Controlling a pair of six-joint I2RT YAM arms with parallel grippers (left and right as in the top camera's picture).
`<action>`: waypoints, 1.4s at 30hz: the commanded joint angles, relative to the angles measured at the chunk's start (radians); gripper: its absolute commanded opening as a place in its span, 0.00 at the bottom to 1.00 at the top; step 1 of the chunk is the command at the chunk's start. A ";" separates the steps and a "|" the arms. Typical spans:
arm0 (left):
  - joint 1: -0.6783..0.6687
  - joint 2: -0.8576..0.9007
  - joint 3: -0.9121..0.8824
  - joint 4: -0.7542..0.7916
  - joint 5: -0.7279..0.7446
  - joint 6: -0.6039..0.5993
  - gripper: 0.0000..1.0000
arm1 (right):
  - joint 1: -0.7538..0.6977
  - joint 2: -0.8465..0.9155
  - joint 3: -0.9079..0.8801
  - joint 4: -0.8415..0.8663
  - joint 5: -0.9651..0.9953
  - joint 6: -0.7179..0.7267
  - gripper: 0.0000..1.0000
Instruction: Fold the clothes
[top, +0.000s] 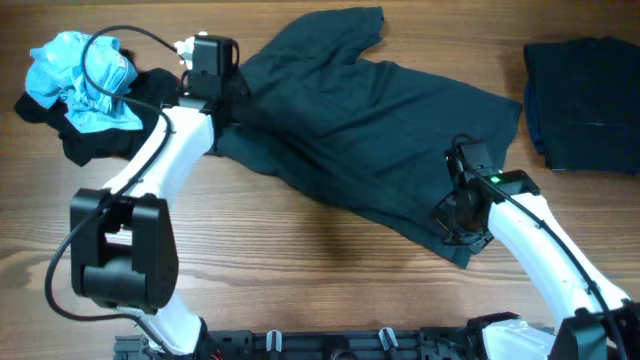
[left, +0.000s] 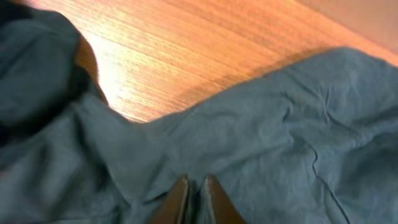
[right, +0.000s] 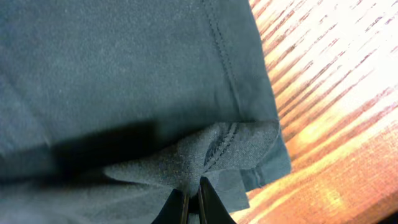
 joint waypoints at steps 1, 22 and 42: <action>-0.013 0.033 0.019 0.011 -0.028 0.013 0.11 | -0.010 0.029 0.016 0.020 0.048 -0.011 0.04; -0.003 0.046 0.137 -0.262 -0.028 0.115 0.25 | -0.189 0.032 0.230 -0.058 0.002 -0.285 0.99; 0.022 0.048 0.217 -0.570 0.006 0.113 0.24 | -0.069 0.031 -0.033 0.092 -0.303 -0.257 0.04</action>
